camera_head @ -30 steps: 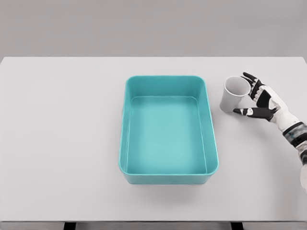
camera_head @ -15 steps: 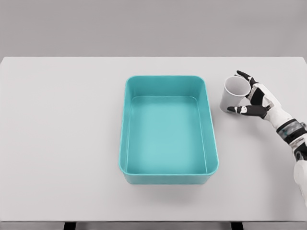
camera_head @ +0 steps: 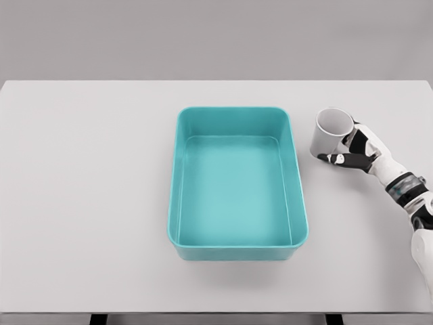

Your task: Put the paper cup into the basket with your right arm

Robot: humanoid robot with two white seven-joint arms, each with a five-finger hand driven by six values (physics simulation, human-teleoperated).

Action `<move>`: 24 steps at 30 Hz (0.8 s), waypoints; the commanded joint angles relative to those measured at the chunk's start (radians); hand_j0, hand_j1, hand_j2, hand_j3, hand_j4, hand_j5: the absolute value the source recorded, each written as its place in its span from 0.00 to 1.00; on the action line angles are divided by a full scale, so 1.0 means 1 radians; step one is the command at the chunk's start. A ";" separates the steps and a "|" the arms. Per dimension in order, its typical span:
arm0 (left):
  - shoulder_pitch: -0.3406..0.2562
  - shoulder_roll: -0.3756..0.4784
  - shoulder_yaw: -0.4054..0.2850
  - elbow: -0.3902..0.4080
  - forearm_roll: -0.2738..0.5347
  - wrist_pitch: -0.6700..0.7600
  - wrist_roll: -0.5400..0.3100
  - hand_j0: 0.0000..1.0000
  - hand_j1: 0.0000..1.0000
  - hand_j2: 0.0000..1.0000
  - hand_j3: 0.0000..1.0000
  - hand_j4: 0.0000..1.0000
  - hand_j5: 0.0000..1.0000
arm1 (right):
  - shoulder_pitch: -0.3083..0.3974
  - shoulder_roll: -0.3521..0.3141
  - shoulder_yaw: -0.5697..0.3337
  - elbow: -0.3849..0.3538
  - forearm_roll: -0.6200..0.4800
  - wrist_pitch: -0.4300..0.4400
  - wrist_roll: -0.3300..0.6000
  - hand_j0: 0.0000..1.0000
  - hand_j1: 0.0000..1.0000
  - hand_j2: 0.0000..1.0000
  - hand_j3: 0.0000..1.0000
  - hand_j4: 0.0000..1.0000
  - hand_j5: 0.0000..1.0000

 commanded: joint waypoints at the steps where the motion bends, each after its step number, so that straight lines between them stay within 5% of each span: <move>1: 0.000 0.000 0.000 0.000 0.000 -0.001 0.000 1.00 1.00 1.00 1.00 1.00 1.00 | 0.000 -0.001 0.001 0.001 -0.006 -0.001 0.000 0.76 0.76 0.76 0.76 0.76 0.76; 9: 0.000 0.000 0.000 0.000 0.000 0.000 0.000 1.00 1.00 1.00 1.00 1.00 1.00 | -0.002 -0.001 -0.005 0.008 -0.008 -0.011 0.000 0.60 0.60 0.60 0.60 0.60 0.60; 20: 0.000 0.000 0.000 0.000 0.000 0.000 0.000 1.00 1.00 1.00 1.00 1.00 1.00 | -0.011 -0.005 -0.012 -0.007 -0.014 -0.008 0.000 0.57 0.57 0.57 0.57 0.57 0.57; 24: 0.000 0.000 0.000 0.000 0.000 0.000 0.000 1.00 1.00 1.00 1.00 1.00 1.00 | -0.011 -0.010 -0.014 -0.065 -0.017 -0.004 0.000 0.57 0.57 0.57 0.57 0.57 0.57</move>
